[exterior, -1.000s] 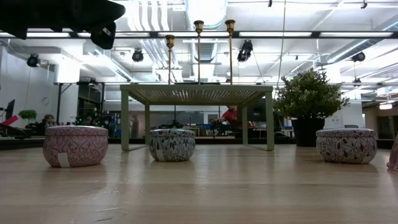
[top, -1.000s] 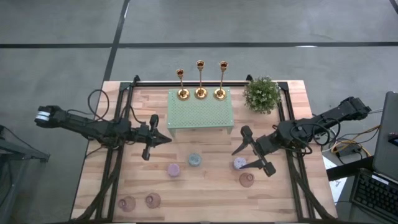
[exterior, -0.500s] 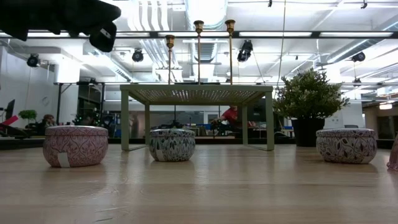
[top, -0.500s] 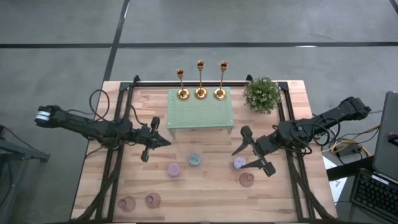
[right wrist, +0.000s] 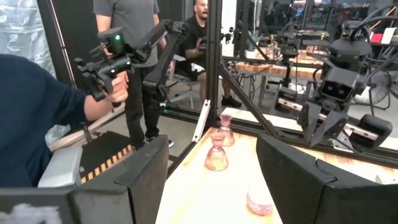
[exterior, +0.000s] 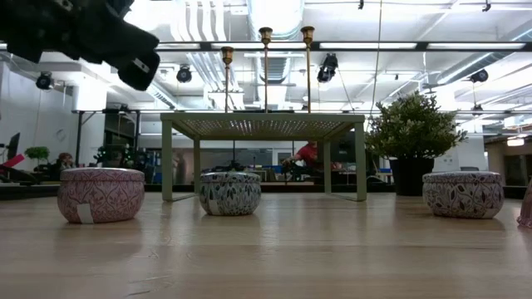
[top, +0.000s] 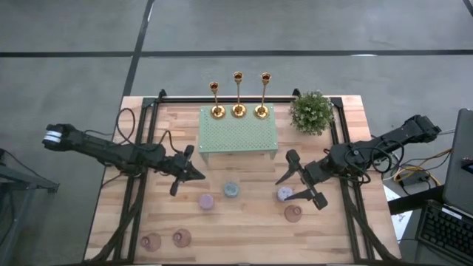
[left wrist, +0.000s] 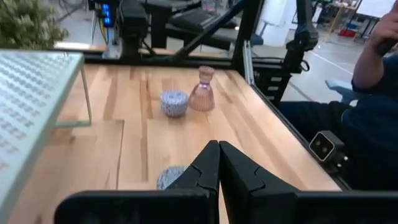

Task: Pick & Place candle stick holders
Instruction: Put the blue scented candle on the shelf

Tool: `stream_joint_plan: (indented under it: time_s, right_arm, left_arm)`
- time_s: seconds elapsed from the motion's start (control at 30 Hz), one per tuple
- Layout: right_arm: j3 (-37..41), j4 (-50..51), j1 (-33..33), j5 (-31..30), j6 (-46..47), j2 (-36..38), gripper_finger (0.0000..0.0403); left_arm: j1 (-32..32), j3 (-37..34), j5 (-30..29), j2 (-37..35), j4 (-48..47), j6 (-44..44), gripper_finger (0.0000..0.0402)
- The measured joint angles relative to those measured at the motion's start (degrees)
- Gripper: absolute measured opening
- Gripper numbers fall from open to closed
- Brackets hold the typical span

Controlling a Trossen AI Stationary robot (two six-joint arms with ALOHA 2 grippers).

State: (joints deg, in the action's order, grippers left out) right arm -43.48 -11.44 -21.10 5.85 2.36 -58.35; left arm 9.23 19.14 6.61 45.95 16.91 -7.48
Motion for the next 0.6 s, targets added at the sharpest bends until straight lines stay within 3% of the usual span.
stream_joint_plan:
  time_s: [0.6]
  right_arm:
    - [2.5,-3.0,0.0,-0.1,0.2,0.0,0.0233]
  left_arm:
    - [0.0,0.0,0.0,9.5,10.0,-0.5,0.0009]
